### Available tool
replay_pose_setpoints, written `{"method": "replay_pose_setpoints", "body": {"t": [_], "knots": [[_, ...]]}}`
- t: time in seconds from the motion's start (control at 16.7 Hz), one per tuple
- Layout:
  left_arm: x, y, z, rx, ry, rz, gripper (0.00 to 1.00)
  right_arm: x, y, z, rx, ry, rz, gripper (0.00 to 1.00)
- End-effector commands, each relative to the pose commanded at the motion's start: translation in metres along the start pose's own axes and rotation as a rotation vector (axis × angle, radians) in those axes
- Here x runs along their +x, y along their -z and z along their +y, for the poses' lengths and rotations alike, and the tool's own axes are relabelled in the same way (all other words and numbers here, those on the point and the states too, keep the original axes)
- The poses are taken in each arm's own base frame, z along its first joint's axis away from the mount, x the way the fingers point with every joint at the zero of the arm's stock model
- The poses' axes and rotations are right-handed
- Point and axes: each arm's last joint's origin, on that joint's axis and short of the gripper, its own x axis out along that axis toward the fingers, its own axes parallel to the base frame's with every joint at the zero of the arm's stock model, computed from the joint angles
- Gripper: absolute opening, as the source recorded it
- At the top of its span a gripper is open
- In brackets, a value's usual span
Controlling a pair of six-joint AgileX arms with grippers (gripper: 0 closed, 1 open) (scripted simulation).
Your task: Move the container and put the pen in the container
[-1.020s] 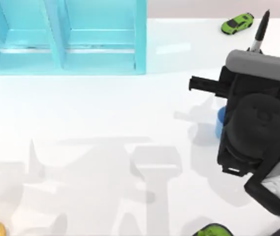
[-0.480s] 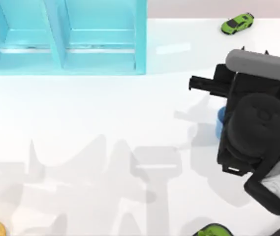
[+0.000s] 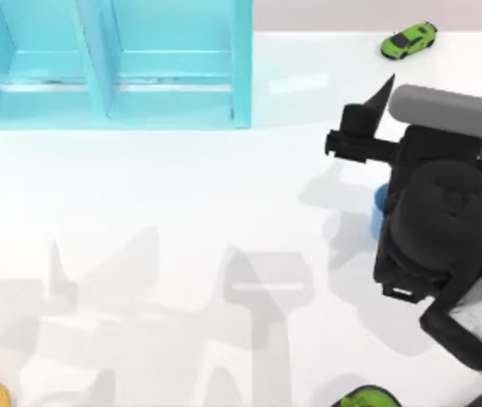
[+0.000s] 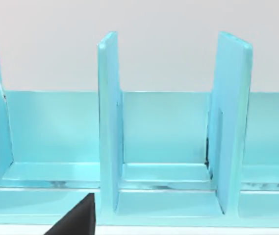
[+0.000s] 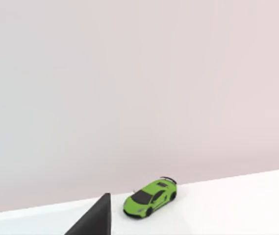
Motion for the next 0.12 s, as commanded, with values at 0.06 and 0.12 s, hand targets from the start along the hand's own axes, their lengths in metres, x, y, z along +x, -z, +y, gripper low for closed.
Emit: {"method": "replay_pose_setpoints", "body": {"t": [0.06, 0.12], "knots": [[0.0000, 0.0000, 0.0000, 0.000, 0.000, 0.000, 1.00, 0.0000, 0.0000, 0.0000, 0.000, 0.000, 0.000, 1.00], [0.0000, 0.0000, 0.0000, 0.000, 0.000, 0.000, 1.00, 0.0000, 0.0000, 0.0000, 0.000, 0.000, 0.000, 1.00]]}}
